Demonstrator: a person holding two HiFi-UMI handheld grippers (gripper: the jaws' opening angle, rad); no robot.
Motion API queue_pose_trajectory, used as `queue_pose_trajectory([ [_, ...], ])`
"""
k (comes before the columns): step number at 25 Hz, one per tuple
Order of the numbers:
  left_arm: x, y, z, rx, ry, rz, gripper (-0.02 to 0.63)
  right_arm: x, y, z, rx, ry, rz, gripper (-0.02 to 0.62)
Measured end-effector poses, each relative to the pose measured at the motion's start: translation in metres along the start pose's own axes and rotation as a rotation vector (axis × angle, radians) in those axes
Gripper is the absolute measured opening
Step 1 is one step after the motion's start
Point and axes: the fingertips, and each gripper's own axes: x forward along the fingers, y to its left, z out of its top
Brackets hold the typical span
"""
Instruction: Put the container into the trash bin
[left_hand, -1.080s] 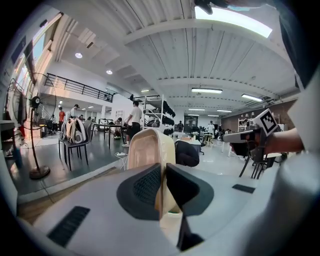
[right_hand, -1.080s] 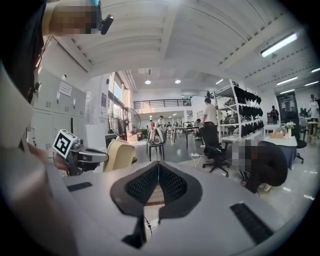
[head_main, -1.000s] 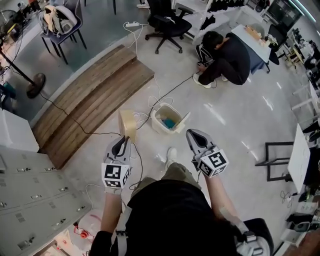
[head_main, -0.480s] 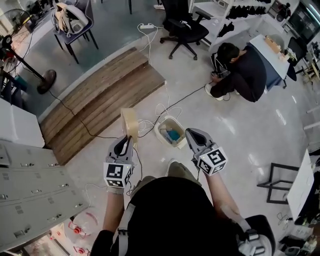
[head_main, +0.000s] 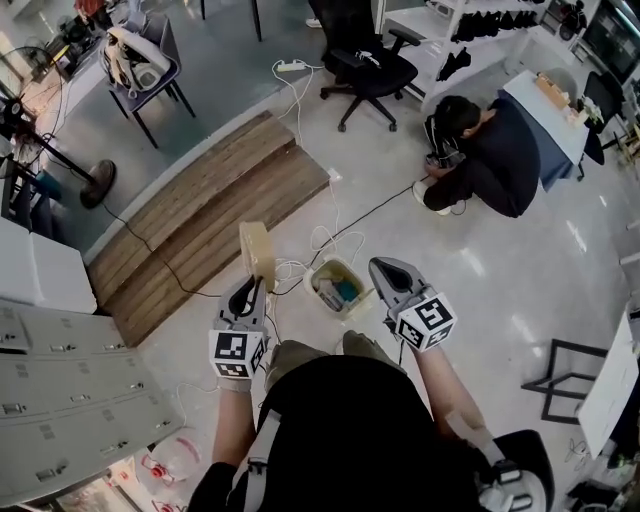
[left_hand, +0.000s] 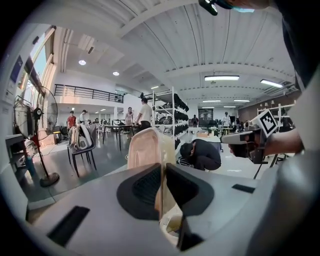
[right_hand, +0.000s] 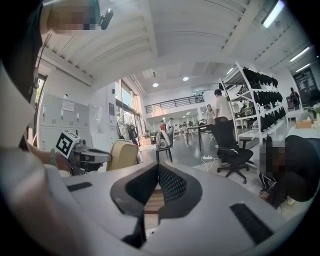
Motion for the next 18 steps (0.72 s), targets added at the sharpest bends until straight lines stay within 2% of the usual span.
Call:
queue_pose_trajectory([
  [8,0.057,-0.009,-0.001,0.009,0.038,-0.096,0.044,0.010,-0.038,-0.005,0.046,0.004,-0.081,0.015],
  [18,0.156,0.000,-0.003,0.058,0.101,-0.340,0.044,0.020,-0.085,-0.011,0.108,0.032,-0.320,0.015],
])
